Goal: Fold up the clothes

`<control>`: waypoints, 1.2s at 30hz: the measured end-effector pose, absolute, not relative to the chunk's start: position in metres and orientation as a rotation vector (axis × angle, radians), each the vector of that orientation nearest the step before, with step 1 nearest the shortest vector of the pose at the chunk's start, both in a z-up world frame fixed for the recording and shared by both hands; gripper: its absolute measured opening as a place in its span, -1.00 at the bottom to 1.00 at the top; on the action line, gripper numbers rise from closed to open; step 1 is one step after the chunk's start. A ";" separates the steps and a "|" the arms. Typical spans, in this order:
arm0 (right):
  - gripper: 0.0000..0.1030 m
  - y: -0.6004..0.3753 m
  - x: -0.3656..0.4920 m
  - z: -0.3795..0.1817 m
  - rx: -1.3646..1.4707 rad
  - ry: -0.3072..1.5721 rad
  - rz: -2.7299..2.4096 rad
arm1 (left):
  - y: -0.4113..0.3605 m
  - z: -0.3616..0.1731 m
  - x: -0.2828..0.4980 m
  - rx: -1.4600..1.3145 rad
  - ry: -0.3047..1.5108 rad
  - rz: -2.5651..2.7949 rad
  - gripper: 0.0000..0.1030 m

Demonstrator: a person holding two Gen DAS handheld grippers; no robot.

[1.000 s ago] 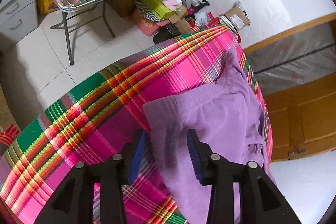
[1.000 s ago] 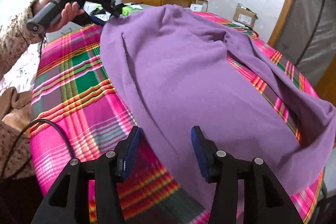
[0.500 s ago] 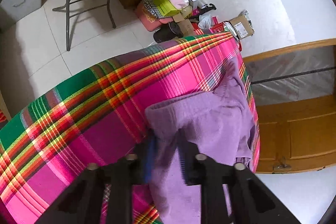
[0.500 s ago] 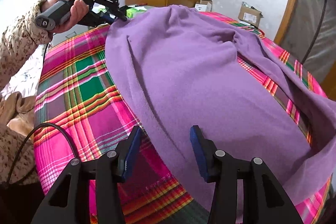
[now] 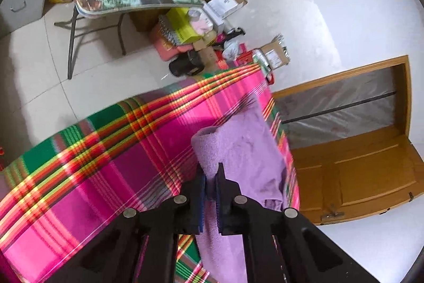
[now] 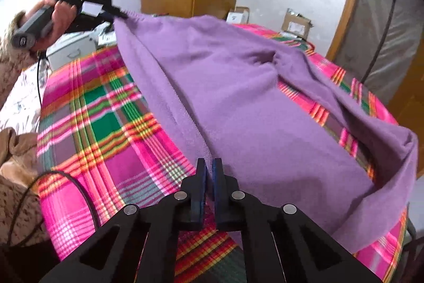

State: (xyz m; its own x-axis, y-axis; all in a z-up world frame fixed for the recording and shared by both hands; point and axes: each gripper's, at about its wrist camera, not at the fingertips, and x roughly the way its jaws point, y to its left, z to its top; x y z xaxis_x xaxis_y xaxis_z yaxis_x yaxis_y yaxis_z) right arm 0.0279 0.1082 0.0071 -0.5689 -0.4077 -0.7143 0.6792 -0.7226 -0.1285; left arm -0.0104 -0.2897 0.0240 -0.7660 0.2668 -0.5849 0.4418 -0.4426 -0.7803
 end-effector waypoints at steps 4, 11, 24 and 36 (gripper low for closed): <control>-0.92 0.115 0.037 0.027 0.848 0.525 -2.302 | -0.286 0.038 0.006 0.978 1.575 -2.403 -0.89; -0.92 0.123 0.060 0.050 0.804 0.546 -2.279 | -0.282 0.035 0.027 0.982 1.545 -2.397 -0.89; -0.91 0.119 0.071 0.011 0.987 0.631 -2.114 | -0.277 -0.023 0.074 1.102 1.494 -2.265 -0.88; -0.67 0.088 0.003 0.068 1.058 0.463 -1.873 | -0.275 -0.029 0.070 1.122 1.470 -2.314 -0.86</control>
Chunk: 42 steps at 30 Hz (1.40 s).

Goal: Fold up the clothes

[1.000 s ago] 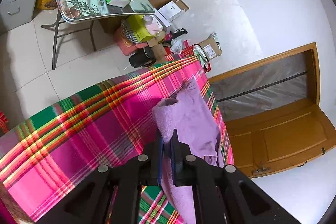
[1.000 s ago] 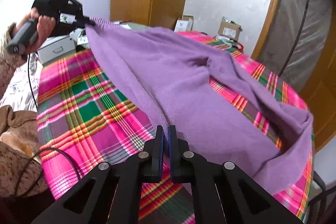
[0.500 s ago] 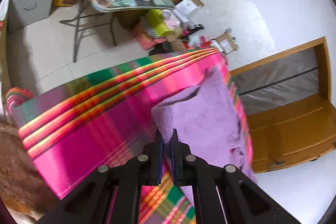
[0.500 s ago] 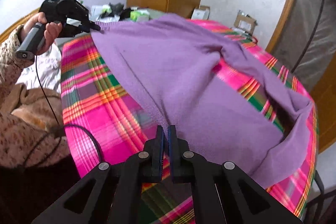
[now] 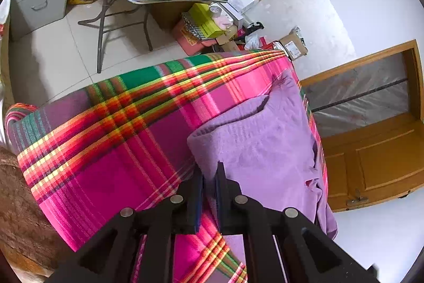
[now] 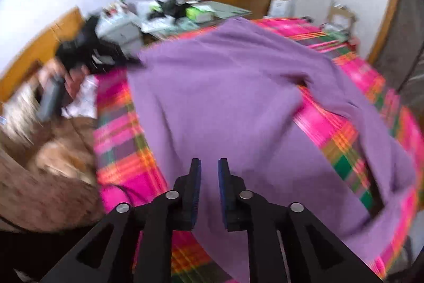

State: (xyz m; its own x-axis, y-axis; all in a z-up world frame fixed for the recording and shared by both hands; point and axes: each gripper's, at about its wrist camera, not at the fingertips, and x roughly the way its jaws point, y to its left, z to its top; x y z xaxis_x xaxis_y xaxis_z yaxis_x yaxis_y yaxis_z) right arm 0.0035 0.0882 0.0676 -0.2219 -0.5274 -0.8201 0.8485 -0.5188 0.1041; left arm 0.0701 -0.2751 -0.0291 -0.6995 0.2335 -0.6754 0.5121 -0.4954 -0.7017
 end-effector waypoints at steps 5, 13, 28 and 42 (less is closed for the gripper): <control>-0.50 0.048 -0.037 0.087 1.005 0.498 -1.875 | -0.272 -0.027 0.070 1.128 1.423 -2.361 -0.86; -0.33 -0.041 -0.143 0.085 0.961 0.540 -1.944 | -0.276 -0.028 0.061 1.183 1.437 -2.391 -0.72; 0.03 -0.206 -0.262 0.049 1.072 0.630 -1.824 | -0.289 -0.032 0.046 1.238 1.524 -2.439 -0.54; -0.67 -0.186 -0.255 0.031 1.152 0.802 -1.799 | -0.294 -0.033 0.040 1.243 1.567 -2.462 -0.54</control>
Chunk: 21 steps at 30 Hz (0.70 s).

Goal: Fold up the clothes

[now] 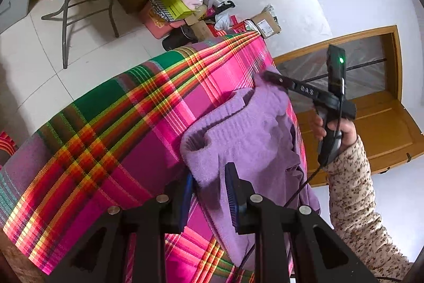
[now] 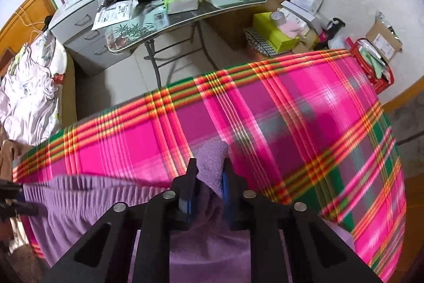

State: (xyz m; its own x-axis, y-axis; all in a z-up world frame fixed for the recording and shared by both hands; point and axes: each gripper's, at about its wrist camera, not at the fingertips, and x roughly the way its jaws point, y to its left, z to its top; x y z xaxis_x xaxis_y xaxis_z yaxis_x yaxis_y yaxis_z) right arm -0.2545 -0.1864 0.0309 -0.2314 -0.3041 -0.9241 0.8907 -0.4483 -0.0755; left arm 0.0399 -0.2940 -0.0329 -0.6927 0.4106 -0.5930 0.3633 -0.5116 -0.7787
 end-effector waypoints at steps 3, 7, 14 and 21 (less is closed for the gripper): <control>-0.68 -0.164 -0.247 0.044 1.082 0.720 -1.845 | -0.293 -0.033 0.041 -1.217 -1.532 2.420 -0.54; -0.68 -0.123 -0.242 0.056 0.992 0.531 -1.950 | -0.288 -0.032 0.039 -1.229 -1.494 2.426 -0.61; -0.68 -0.089 -0.234 0.072 0.856 0.360 -2.037 | -0.282 -0.030 0.035 -1.244 -1.462 2.431 -0.70; -0.68 -0.128 -0.236 0.076 0.774 0.400 -2.022 | -0.282 -0.034 0.025 -1.230 -1.513 2.409 -0.65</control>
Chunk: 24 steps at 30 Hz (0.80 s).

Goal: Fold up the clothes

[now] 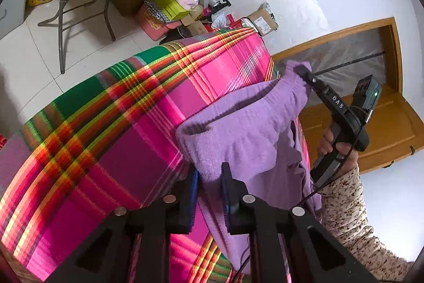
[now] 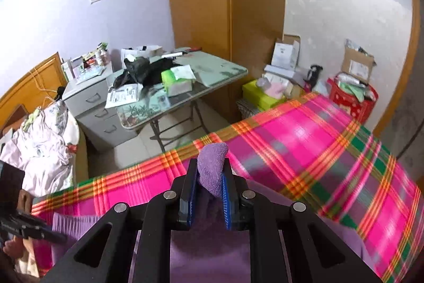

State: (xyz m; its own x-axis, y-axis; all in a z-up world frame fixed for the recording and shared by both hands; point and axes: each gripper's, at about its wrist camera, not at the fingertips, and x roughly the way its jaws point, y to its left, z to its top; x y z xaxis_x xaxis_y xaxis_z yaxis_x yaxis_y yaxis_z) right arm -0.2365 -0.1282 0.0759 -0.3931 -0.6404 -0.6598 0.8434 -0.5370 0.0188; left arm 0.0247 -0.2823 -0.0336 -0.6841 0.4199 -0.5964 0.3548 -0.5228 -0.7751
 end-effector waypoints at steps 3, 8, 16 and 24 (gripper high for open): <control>-0.68 -0.145 -0.246 0.066 0.800 0.435 -2.025 | -0.282 -0.033 0.016 -1.236 -1.509 2.395 -0.56; -0.69 -0.158 -0.260 0.055 0.849 0.463 -2.026 | -0.289 -0.037 0.010 -1.220 -1.602 2.325 -0.60; -0.69 -0.178 -0.265 0.070 0.795 0.446 -2.035 | -0.299 -0.019 0.033 -1.105 -1.597 2.479 -0.90; -0.69 -0.192 -0.274 0.029 0.949 0.542 -1.998 | -0.303 -0.021 0.055 -1.173 -1.598 2.559 -0.90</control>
State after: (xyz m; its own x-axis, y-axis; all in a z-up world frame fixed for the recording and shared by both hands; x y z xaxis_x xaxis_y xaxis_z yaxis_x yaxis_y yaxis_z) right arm -0.2738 -0.1917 0.0287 -0.3627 -0.5039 -0.7839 0.8310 -0.5556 -0.0274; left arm 0.0549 -0.3027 -0.0214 -0.7334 0.2817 -0.6187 0.4321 -0.5094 -0.7442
